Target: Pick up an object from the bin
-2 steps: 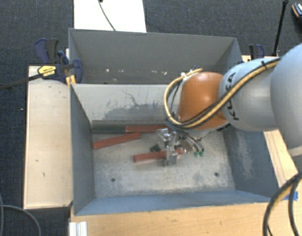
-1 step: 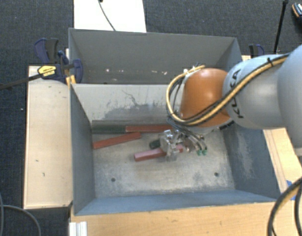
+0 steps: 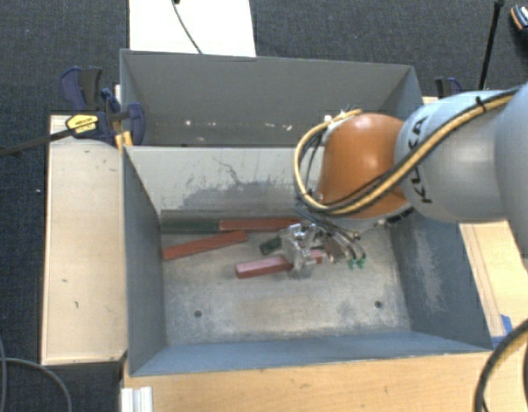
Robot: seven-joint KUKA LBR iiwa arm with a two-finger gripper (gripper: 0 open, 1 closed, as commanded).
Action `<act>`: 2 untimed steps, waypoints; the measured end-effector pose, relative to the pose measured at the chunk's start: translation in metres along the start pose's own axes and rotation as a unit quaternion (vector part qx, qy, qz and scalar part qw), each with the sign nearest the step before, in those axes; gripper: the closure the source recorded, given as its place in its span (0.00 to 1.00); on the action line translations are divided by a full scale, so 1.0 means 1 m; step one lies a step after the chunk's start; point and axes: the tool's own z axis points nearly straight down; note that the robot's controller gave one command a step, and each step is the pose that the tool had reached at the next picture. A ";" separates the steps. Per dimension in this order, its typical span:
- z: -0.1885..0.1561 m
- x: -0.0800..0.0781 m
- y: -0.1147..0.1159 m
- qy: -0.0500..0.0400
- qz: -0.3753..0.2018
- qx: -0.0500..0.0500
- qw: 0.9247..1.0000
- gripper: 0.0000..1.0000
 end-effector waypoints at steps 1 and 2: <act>-0.013 0.000 0.000 0.001 0.001 0.000 1.000 1.00; -0.023 0.000 0.000 0.001 0.000 0.000 1.000 1.00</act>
Offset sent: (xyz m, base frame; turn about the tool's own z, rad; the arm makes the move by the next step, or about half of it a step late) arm 0.0002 0.0000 0.0170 0.0000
